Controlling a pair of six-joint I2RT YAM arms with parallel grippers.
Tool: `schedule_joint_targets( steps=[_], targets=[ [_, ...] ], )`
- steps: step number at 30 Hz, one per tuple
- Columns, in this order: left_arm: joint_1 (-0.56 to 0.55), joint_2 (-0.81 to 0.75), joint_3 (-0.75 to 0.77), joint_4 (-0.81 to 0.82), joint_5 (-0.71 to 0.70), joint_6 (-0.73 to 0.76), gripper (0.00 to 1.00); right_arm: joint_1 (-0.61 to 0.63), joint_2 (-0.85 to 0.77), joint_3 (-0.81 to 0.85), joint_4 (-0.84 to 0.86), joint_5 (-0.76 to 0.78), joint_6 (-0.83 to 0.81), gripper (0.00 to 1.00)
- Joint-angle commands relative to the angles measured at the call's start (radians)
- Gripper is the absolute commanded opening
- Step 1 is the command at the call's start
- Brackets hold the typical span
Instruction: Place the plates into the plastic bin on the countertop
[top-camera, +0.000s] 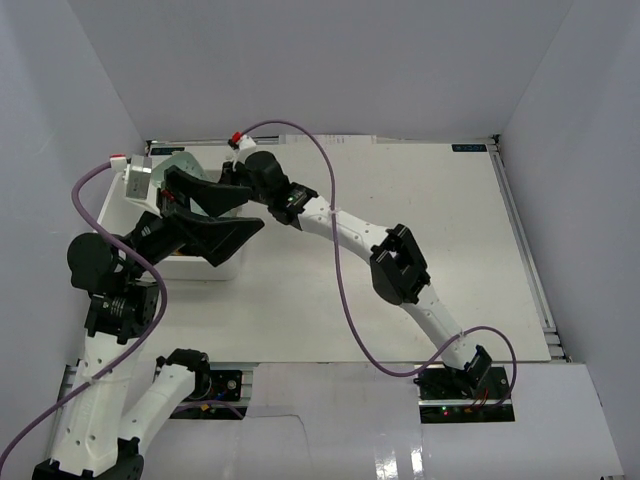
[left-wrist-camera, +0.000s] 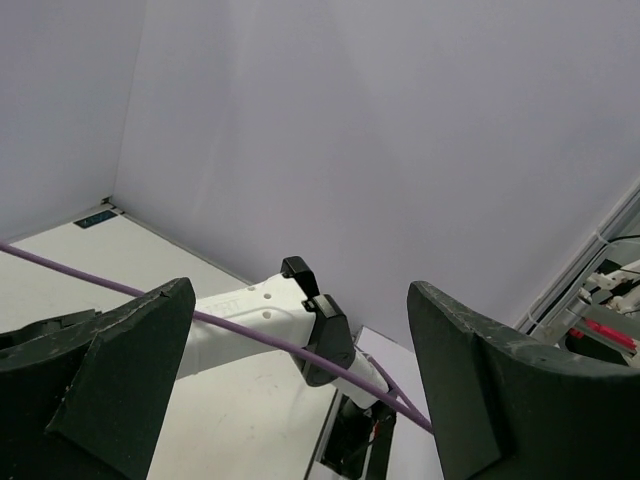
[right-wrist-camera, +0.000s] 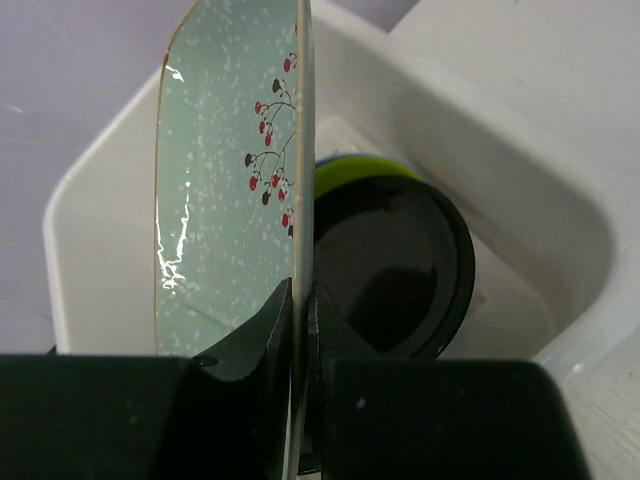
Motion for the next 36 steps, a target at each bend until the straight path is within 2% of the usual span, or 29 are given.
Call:
schedule_joint_targets(
  steps=[1, 6, 9, 10, 12, 13, 16, 20, 24, 27, 28, 29, 31, 32, 34, 36],
  targets=[
    [-0.003, -0.006, -0.029, -0.022, -0.022, 0.009, 0.98, -0.003, -0.016, 0.079, 0.167, -0.016, -0.022, 0.08],
    [-0.003, -0.011, -0.061, -0.019, -0.035, 0.012, 0.98, 0.019, -0.005, 0.039, 0.142, -0.036, -0.062, 0.08],
    [-0.003, -0.003, -0.064, -0.021, -0.033, 0.016, 0.98, 0.020, -0.047, -0.048, 0.142, 0.006, -0.062, 0.16],
    [-0.003, 0.000, -0.066, -0.021, -0.033, 0.014, 0.98, 0.020, -0.058, -0.070, 0.145, 0.020, -0.062, 0.28],
    [-0.003, 0.001, -0.071, -0.021, -0.035, 0.014, 0.98, 0.020, -0.084, -0.113, 0.155, 0.060, -0.064, 0.44],
    [-0.003, 0.000, -0.072, -0.024, -0.036, 0.014, 0.98, 0.020, -0.089, -0.114, 0.153, 0.071, -0.065, 0.57],
    [-0.003, 0.000, -0.058, -0.044, -0.050, 0.026, 0.98, 0.022, -0.084, -0.076, 0.113, 0.083, -0.080, 0.67],
    [-0.003, -0.005, -0.025, -0.080, -0.079, 0.052, 0.98, 0.020, -0.135, -0.105, 0.109, 0.131, -0.091, 0.68],
    [-0.003, 0.007, 0.041, -0.218, -0.168, 0.113, 0.98, 0.020, -0.264, -0.218, 0.165, 0.137, -0.116, 0.70],
    [-0.003, 0.007, 0.080, -0.297, -0.275, 0.146, 0.98, 0.020, -0.421, -0.395, 0.207, 0.123, -0.157, 0.80],
    [-0.003, 0.007, 0.083, -0.310, -0.312, 0.154, 0.98, 0.020, -0.466, -0.451, 0.225, 0.125, -0.171, 0.88],
    [-0.003, 0.004, 0.084, -0.335, -0.324, 0.161, 0.98, 0.020, -0.565, -0.578, 0.231, 0.144, -0.210, 0.93],
    [-0.003, -0.011, 0.077, -0.355, -0.354, 0.181, 0.98, 0.020, -0.671, -0.721, 0.251, 0.177, -0.252, 0.90],
    [-0.003, -0.019, 0.069, -0.363, -0.360, 0.189, 0.98, 0.020, -0.789, -0.880, 0.263, 0.225, -0.267, 0.90],
    [-0.003, -0.048, 0.040, -0.396, -0.377, 0.225, 0.98, 0.020, -0.917, -1.052, 0.302, 0.295, -0.312, 0.90],
    [-0.003, -0.068, 0.003, -0.447, -0.401, 0.255, 0.98, 0.022, -1.115, -1.271, 0.308, 0.436, -0.291, 0.90]
  ],
)
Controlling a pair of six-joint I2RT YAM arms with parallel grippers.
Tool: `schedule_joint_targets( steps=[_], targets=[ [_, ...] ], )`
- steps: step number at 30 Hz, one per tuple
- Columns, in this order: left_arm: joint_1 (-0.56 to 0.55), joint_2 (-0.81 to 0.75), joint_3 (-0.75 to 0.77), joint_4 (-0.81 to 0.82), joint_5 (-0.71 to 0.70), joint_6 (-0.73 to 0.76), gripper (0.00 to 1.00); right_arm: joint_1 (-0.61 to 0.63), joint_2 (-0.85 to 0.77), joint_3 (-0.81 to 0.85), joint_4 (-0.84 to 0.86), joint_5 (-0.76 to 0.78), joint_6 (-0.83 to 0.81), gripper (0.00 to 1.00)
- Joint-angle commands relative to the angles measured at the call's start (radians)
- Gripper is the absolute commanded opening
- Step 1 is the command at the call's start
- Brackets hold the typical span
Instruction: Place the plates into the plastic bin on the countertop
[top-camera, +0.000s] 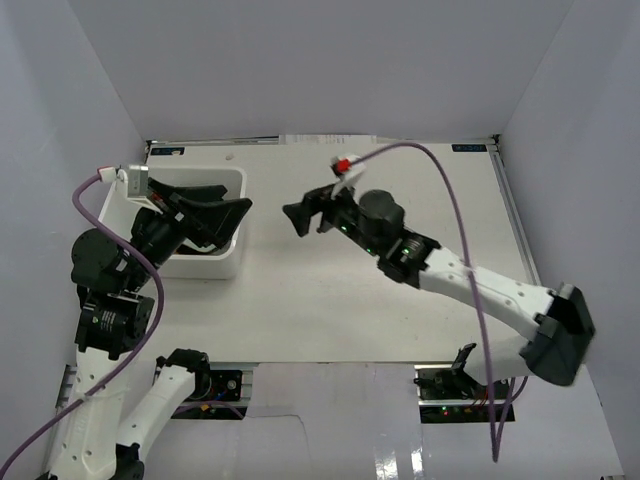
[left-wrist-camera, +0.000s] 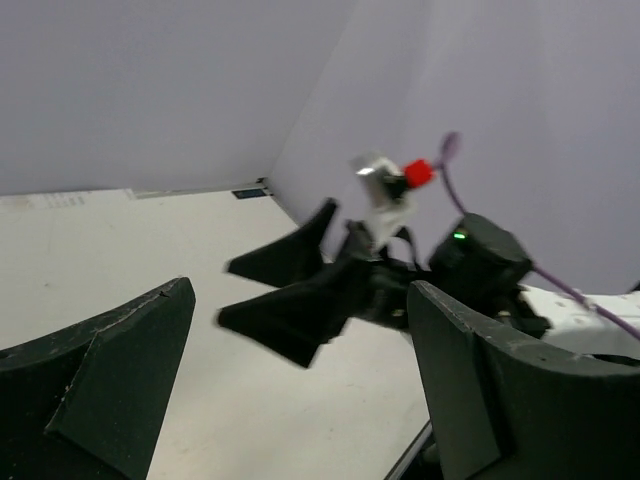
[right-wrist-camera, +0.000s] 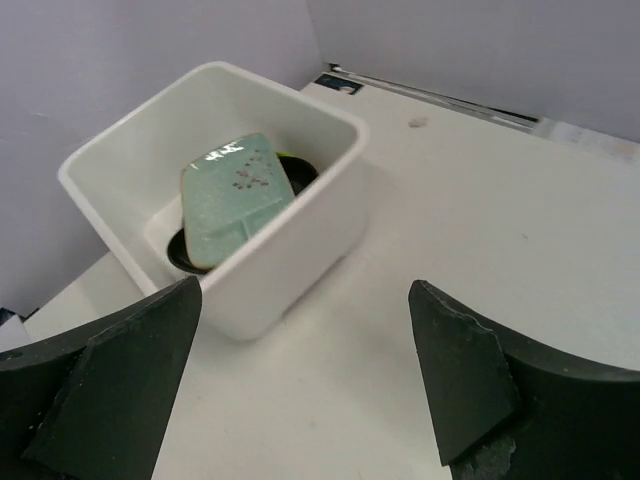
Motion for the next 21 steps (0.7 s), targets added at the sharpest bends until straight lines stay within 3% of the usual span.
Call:
schedule_joint_targets(
  steps=[1, 6, 13, 16, 21],
  targets=[
    [-0.003, -0.055, -0.049, -0.119, -0.075, 0.096, 0.98, -0.002, -0.228, -0.268, 0.062, 0.255, -0.041, 0.90],
    [-0.004, -0.107, -0.182, -0.201, -0.023, 0.143, 0.98, -0.003, -0.716, -0.656, -0.032, 0.323, -0.008, 0.90],
    [-0.004, -0.109, -0.266, -0.187, 0.024, 0.115, 0.98, -0.003, -1.285, -0.910, -0.197, 0.428, 0.090, 0.90],
    [-0.004, -0.099, -0.284, -0.133, 0.046, 0.098, 0.98, -0.005, -1.350, -0.939, -0.211, 0.439, 0.100, 0.90],
    [-0.004, -0.069, -0.301, -0.074, 0.084, 0.069, 0.98, -0.005, -1.277, -0.843, -0.249, 0.459, 0.056, 0.90]
  ],
)
